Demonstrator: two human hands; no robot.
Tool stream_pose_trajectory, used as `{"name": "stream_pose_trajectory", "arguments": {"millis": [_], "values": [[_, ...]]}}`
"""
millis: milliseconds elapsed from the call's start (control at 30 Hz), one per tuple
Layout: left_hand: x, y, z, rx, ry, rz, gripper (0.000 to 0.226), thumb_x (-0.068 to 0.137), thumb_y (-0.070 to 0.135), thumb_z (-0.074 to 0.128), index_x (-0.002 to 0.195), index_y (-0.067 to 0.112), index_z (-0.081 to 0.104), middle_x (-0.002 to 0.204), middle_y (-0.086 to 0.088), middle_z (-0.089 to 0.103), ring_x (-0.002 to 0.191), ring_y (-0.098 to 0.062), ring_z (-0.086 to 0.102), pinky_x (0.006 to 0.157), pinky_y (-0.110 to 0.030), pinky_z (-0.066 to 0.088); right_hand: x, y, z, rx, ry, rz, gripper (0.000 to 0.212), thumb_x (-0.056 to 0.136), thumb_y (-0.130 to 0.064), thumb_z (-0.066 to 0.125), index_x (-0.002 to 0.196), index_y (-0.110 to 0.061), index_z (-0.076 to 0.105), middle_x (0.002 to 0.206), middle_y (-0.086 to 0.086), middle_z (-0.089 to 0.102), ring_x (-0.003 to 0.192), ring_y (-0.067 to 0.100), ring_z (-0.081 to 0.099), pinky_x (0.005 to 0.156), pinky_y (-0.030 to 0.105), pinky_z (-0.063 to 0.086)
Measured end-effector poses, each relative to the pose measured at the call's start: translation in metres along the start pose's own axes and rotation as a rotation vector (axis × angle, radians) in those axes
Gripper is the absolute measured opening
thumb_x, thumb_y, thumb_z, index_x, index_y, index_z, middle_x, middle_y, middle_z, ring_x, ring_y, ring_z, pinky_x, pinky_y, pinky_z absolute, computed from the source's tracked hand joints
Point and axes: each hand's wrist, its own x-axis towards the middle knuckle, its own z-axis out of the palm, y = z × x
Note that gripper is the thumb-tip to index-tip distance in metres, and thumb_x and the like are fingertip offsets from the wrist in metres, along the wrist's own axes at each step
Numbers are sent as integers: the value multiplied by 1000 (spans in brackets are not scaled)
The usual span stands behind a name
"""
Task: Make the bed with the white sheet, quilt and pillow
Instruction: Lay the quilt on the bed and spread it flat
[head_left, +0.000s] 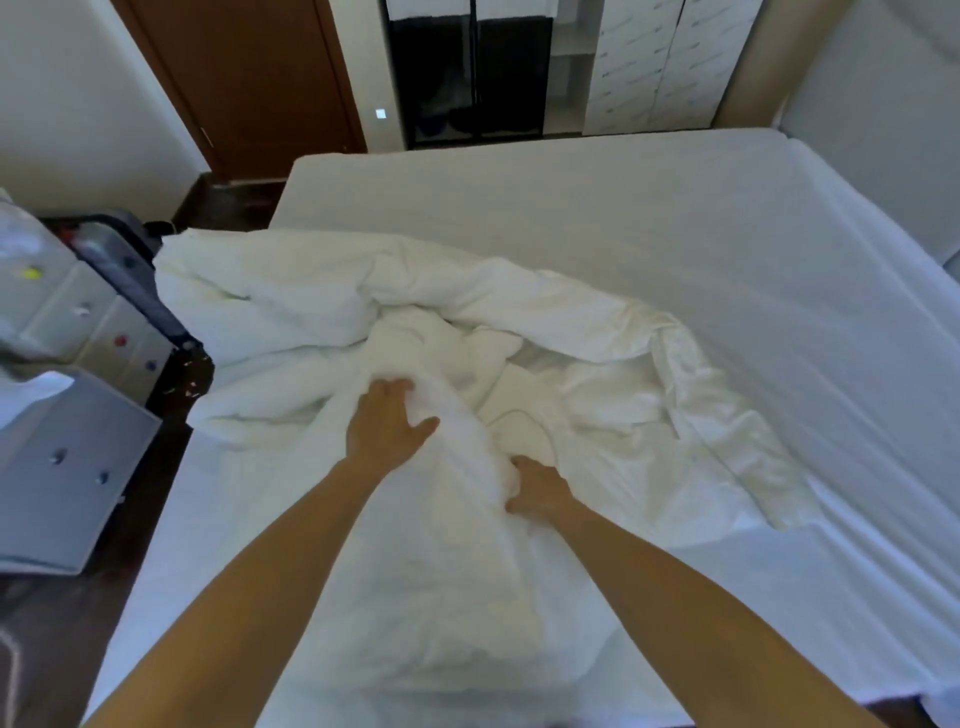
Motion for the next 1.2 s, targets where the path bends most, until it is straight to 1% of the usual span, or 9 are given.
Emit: {"name": "stream_pose_trajectory", "arguments": {"millis": [133,333,467,533,633,867,967,1067,1200], "values": [[7,-49,-9,125,72,-166,101,79,44,67,151,26,-3,155,-16,12,141,-35,20,108,-50,26,8,-33,13,39,48,18,71,83,-31,66,146,-20,35,148,6,38,133,26,40,106,34,37],[-15,-105,-22,-41,-805,-42,76,79,21,72,145,27,36,130,-8,53,101,-27,59,85,-39,53,26,-113,9,891,102,35,63,90,-40,59,145,-21,35,148,3,38,131,25,42,97,35,37],[-55,-146,-36,-83,-1200,-200,55,83,22,72,134,23,50,108,2,61,94,-19,59,75,-29,53,33,-168,46,706,-108,217,110,80,-54,66,152,-18,-9,153,6,28,131,29,42,95,42,43],[-57,-171,-43,-166,-1136,-253,44,84,33,69,125,26,56,103,3,62,90,-15,59,74,-24,49,33,-183,83,506,-188,205,84,87,-31,67,150,-8,17,139,11,46,111,25,55,88,34,49],[-46,-206,-59,-384,-813,-393,44,85,50,61,122,26,57,121,3,58,109,-18,56,87,-34,46,25,-195,132,279,-324,111,18,94,-19,54,105,-5,60,108,14,59,87,22,54,79,33,44],[-44,-217,-10,-356,-602,-445,80,91,62,39,152,15,13,157,-4,21,140,-28,28,108,-44,31,3,-203,159,392,-741,-9,34,87,2,46,101,-17,70,101,9,63,88,20,56,81,29,47],[-54,-214,27,-285,-610,-431,81,90,56,46,151,15,13,152,-10,28,134,-31,35,98,-42,43,15,-198,154,257,-313,-30,29,89,-3,53,113,-12,67,107,5,61,99,19,57,80,24,46],[-53,-220,47,-223,-541,-335,74,92,54,45,150,18,17,153,-17,21,140,-32,25,111,-41,27,44,-169,140,-184,262,-27,49,87,-9,54,135,-21,49,143,7,39,132,24,39,104,33,36],[-39,-233,51,-65,-395,-185,73,89,56,49,150,29,17,159,0,8,145,-27,8,113,-45,22,82,-130,118,-627,310,105,88,86,-25,62,152,-25,3,158,11,11,147,28,8,117,50,3]]}}
